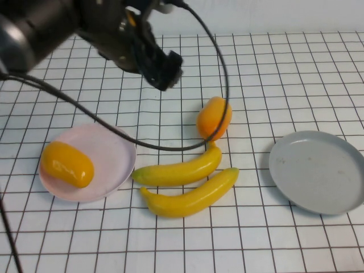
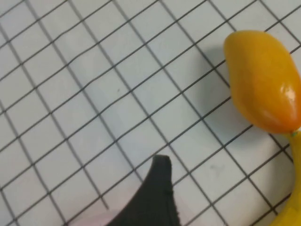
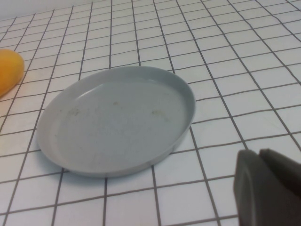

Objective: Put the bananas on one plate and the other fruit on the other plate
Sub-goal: Put one type of fruit in the left plate

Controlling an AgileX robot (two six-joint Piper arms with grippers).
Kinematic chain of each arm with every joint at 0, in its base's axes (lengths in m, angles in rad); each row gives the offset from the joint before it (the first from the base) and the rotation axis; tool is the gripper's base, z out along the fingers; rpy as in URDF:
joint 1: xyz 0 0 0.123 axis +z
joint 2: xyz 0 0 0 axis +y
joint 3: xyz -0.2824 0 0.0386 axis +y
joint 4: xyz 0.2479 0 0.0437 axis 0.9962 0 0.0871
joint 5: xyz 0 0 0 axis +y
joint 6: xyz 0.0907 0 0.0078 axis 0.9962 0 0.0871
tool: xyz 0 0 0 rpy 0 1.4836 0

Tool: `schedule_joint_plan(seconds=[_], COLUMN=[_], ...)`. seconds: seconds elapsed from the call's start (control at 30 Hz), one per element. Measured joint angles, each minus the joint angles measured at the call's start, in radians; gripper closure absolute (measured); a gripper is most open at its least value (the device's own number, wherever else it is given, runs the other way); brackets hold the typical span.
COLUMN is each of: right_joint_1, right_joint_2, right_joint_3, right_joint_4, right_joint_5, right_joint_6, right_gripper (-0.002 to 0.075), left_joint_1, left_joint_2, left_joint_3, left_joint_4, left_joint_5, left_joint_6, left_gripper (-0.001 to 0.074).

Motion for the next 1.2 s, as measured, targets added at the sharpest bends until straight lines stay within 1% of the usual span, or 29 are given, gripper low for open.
schedule_joint_plan(seconds=[0.13, 0.23, 0.4, 0.53, 0.87, 1.1, 1.17, 1.2], right_joint_1=[0.0, 0.0, 0.0, 0.0, 0.0, 0.0, 0.0, 0.0], right_joint_2=[0.0, 0.0, 0.0, 0.0, 0.0, 0.0, 0.0, 0.0], right_joint_3=[0.0, 0.0, 0.0, 0.0, 0.0, 0.0, 0.0, 0.0], right_joint_4=[0.0, 0.0, 0.0, 0.0, 0.0, 0.0, 0.0, 0.0], right_joint_5=[0.0, 0.0, 0.0, 0.0, 0.0, 0.0, 0.0, 0.0], right_joint_6=[0.0, 0.0, 0.0, 0.0, 0.0, 0.0, 0.0, 0.0], right_gripper=[0.0742, 0.0742, 0.0743, 0.0742, 0.0742, 0.0742, 0.0742, 0.0742], left_joint_1=[-0.087, -0.116, -0.125, -0.129, -0.129, -0.129, -0.129, -0.129], left_joint_2=[0.149, 0.269, 0.438, 0.514, 0.592, 0.607, 0.607, 0.607], left_joint_3=[-0.124, -0.211, -0.354, -0.429, -0.442, -0.442, -0.442, -0.442], left_joint_4=[0.068, 0.07, 0.009, -0.002, -0.028, -0.034, -0.034, -0.034], left_joint_5=[0.016, 0.036, 0.066, 0.066, 0.046, 0.043, 0.043, 0.043], left_joint_6=[0.003, 0.003, 0.003, 0.003, 0.003, 0.003, 0.003, 0.003], left_gripper=[0.0066, 0.0066, 0.0066, 0.0066, 0.0066, 0.0068, 0.009, 0.0119])
